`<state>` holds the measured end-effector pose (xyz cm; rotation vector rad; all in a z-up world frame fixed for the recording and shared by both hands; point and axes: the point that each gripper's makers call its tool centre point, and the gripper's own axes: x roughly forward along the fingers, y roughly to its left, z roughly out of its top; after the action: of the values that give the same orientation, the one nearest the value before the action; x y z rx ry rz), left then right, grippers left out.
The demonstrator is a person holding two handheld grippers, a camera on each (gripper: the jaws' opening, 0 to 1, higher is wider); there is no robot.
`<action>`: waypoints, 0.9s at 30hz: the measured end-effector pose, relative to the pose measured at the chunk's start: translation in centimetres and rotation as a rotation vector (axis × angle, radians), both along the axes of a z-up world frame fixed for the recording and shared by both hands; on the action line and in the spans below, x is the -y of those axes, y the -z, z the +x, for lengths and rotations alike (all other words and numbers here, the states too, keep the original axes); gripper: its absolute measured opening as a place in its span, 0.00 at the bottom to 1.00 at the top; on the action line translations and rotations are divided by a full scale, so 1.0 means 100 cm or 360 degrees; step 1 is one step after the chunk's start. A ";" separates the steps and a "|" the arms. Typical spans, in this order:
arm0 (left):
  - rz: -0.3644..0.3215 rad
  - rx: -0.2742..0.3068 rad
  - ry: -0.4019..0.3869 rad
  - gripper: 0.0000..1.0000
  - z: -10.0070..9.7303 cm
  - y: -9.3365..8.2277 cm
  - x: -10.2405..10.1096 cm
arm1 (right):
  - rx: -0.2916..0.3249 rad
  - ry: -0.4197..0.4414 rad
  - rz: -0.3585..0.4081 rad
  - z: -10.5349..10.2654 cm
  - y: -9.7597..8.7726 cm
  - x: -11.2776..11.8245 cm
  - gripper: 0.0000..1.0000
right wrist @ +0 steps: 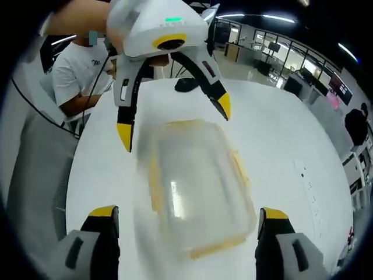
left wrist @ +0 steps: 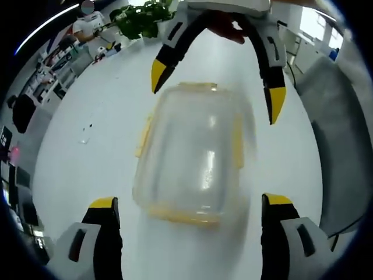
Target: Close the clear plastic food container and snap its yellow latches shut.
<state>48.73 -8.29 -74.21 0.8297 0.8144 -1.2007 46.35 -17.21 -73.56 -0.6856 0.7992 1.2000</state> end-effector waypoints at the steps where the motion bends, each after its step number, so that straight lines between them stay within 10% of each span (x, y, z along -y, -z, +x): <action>1: -0.0008 0.0006 -0.0012 0.99 -0.001 -0.001 0.000 | 0.0002 0.0006 0.0000 -0.001 0.000 0.001 0.99; 27: -0.0148 0.0186 -0.0304 0.99 -0.057 -0.031 -0.019 | 0.0122 0.0275 0.0114 -0.044 -0.025 0.030 0.99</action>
<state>43.03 -6.38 -71.11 0.7222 0.7199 -1.0039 41.97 -20.25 -71.03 -0.5880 0.7327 1.0349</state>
